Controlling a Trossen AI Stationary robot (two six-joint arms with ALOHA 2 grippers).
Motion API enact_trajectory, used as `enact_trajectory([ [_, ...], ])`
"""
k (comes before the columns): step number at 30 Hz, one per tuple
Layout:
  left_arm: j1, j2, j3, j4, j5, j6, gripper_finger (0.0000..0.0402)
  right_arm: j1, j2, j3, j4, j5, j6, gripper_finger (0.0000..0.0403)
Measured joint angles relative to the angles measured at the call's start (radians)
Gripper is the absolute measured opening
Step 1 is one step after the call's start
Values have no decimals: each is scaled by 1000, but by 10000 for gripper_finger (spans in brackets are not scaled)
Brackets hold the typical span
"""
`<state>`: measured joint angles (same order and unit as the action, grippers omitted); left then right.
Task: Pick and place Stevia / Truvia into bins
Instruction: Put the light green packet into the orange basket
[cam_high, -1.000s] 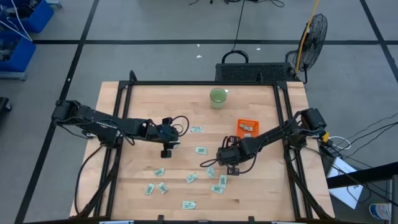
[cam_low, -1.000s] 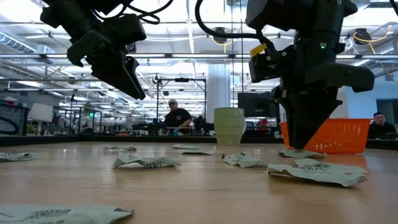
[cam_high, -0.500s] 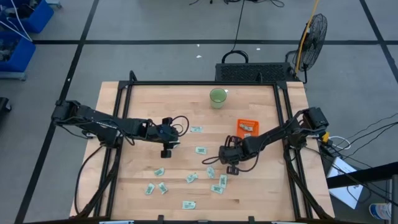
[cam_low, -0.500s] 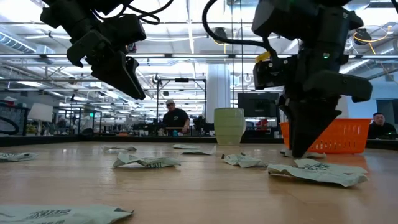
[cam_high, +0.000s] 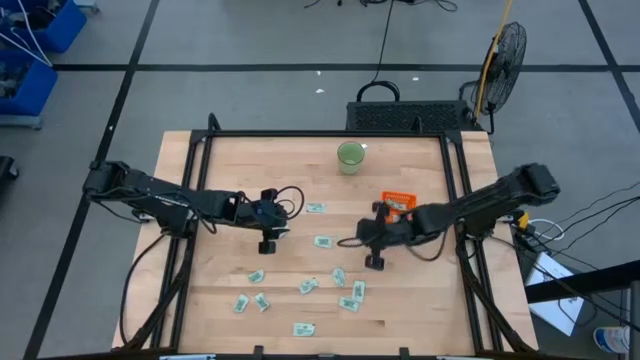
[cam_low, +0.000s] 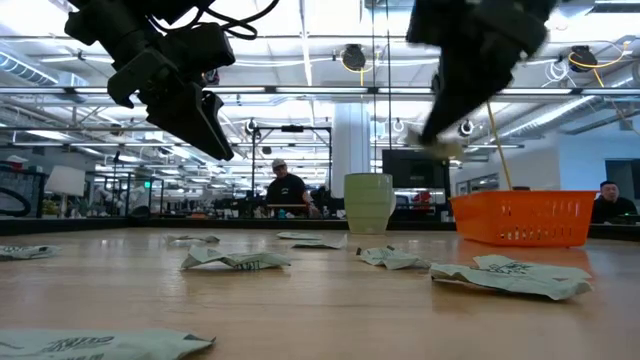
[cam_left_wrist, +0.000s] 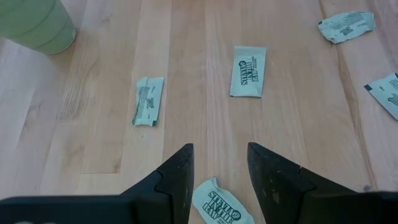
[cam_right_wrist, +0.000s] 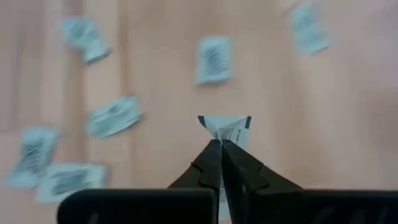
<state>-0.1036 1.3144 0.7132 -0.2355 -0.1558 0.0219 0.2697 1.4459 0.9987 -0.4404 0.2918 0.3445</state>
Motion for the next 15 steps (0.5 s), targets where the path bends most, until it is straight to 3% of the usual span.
enact_trajectory([
  [3, 0, 0, 0, 0, 0, 0, 157, -2, -90, 18, -57, 101, -24, 1],
  [8, 0, 0, 0, 0, 0, 0, 157, -5, -190, 17, -240, 166, 26, 1],
  [15, 0, 0, 0, 1, 0, 0, 157, -42, -224, 17, -623, 206, 258, 1],
])
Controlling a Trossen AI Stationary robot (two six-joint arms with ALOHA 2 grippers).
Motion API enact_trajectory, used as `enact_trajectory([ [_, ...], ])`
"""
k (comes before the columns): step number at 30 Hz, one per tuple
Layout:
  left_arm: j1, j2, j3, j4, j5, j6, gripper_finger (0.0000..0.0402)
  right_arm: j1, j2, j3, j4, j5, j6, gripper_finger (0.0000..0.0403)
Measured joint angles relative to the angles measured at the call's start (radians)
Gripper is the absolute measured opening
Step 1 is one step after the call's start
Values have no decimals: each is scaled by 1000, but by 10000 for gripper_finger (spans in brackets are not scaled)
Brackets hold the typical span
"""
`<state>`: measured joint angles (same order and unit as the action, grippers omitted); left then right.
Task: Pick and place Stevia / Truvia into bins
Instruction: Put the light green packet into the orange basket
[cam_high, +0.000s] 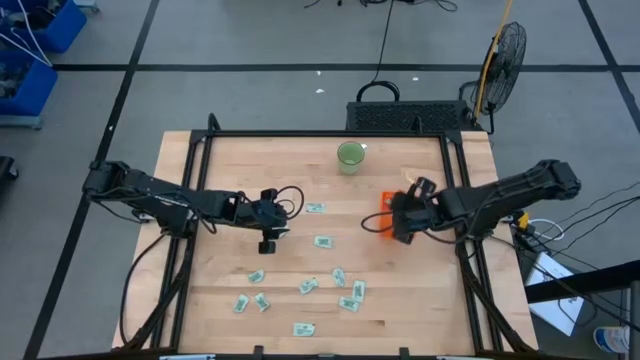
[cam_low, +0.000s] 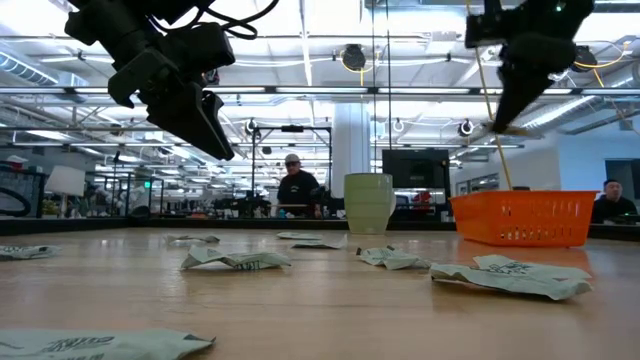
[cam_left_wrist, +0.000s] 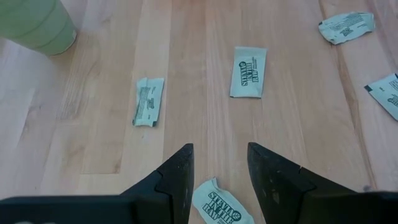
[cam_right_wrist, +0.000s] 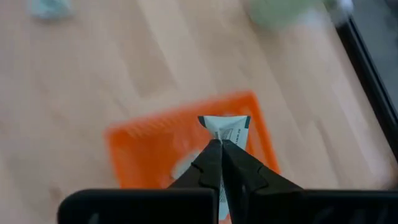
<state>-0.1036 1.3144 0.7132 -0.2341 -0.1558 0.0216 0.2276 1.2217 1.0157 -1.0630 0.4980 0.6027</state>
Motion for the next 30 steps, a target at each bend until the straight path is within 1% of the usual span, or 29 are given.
enact_trajectory([
  [2, 0, 0, 0, 0, 0, 0, 157, -14, 3, -10, -26, 1, 57, 1],
  [5, 0, 0, 0, 0, 0, 0, 157, -33, 4, -56, 44, -27, 82, 1],
  [12, 0, 0, 0, 0, -1, 1, 157, -68, 4, -227, 324, -154, -3, 0],
  [16, 0, 0, 0, 1, -1, 1, 157, -93, 4, -302, 375, -240, 14, 0],
  [20, 0, 0, 0, 3, -1, 7, 157, -104, 4, -364, 421, -294, 11, 1],
  [22, 0, 0, 0, 3, -2, 24, 157, -104, 4, -387, 458, -316, -14, 6],
  [25, 0, 0, 0, 4, -2, 41, 157, -104, 4, -405, 514, -319, -54, 25],
  [30, 0, 0, 0, 5, -2, 56, 157, -117, 4, -407, 528, -316, -73, 61],
])
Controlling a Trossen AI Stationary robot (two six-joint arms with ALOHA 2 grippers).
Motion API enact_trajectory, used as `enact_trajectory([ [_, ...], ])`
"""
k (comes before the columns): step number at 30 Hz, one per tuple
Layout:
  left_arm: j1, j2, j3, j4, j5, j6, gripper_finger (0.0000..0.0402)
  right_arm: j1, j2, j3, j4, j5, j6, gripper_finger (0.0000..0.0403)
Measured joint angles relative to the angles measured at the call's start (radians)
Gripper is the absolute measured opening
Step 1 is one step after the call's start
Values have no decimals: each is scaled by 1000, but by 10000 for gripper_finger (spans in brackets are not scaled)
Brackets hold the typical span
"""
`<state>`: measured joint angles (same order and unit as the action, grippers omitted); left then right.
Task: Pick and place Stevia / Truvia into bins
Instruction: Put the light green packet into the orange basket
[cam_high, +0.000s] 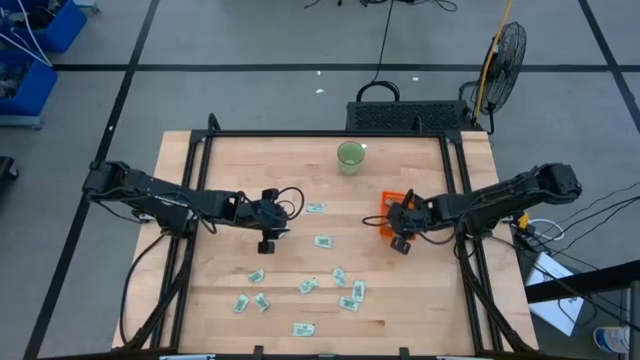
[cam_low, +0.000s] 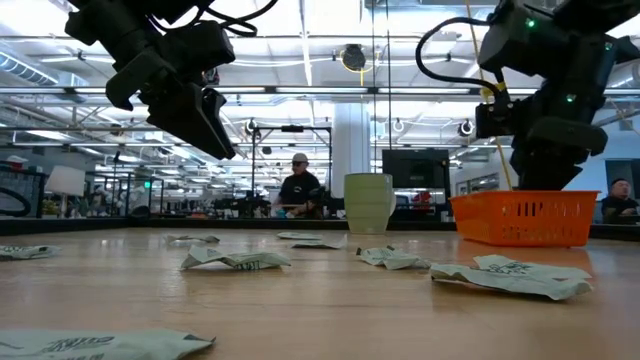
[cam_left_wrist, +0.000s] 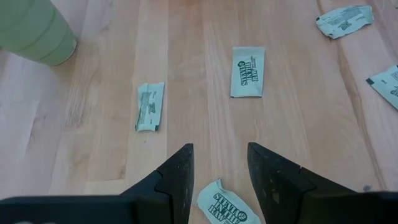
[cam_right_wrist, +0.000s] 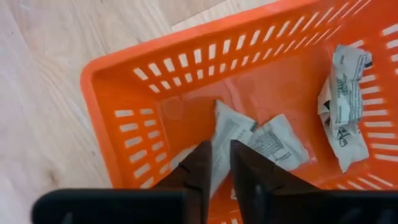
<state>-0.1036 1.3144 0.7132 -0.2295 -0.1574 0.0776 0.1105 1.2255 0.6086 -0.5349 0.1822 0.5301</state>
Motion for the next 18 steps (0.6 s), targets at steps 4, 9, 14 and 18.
enact_trajectory([
  [4, 0, 0, 0, 0, 0, 13, 157, -8, -4, 14, 28, 0, -20, 79],
  [9, 0, 0, 0, 3, 0, 45, 157, -7, -4, 98, 46, -1, -112, 83],
  [14, 0, 0, 0, 3, 0, 46, 157, 1, -4, 199, 48, 2, -172, 80],
  [18, 0, 0, 0, 4, 0, 45, 157, 30, -3, 236, 94, 2, -222, 83],
])
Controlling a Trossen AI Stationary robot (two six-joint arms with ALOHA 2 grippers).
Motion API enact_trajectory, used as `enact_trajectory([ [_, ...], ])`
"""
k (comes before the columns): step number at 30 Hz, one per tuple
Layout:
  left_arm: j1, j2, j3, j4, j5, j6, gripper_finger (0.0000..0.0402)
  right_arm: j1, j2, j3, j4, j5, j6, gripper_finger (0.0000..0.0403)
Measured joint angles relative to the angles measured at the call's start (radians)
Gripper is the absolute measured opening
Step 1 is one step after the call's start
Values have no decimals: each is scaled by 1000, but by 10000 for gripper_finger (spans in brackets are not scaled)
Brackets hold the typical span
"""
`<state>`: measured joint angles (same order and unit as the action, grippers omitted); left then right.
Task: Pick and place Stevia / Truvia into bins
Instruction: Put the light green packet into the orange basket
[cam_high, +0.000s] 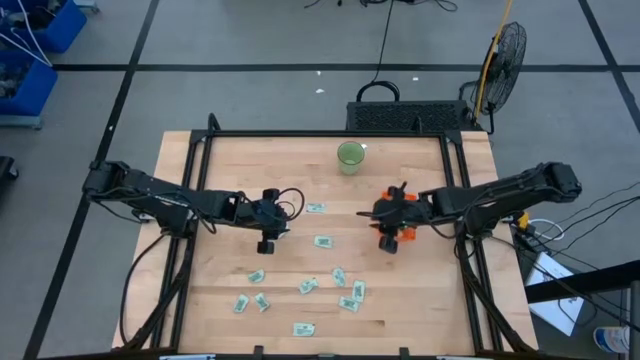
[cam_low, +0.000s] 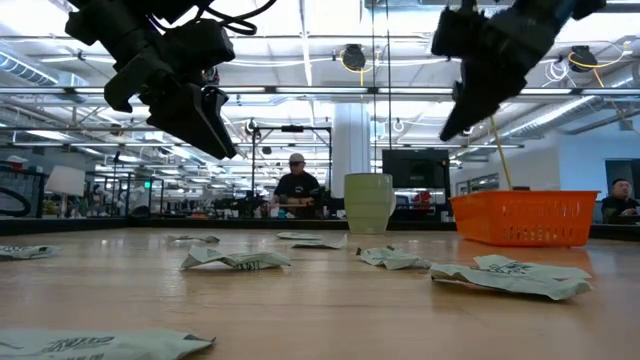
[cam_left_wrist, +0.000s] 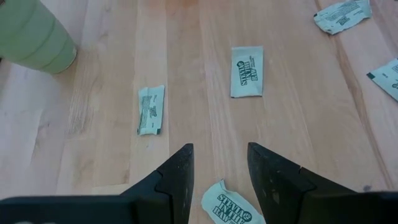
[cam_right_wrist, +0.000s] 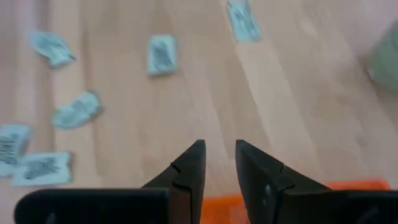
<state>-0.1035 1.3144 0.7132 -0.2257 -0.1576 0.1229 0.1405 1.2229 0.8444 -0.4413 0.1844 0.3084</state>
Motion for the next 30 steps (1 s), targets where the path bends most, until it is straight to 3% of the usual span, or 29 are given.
enact_trajectory([
  [8, 0, 0, 0, 1, 1, -13, 157, 126, 28, 0, 145, -36, -24, 99],
  [16, 0, 0, 0, 20, 2, -53, 157, 233, 204, 2, 310, -60, -25, 133],
  [21, 0, 0, 0, 22, 2, -53, 157, 289, 347, 89, 278, -110, -30, 141],
  [27, 0, 0, 0, 18, 2, -56, 157, 320, 506, 316, 2, -103, -4, 136],
  [30, 0, 0, 0, 18, 2, -56, 157, 320, 561, 362, -26, -109, 64, 136],
])
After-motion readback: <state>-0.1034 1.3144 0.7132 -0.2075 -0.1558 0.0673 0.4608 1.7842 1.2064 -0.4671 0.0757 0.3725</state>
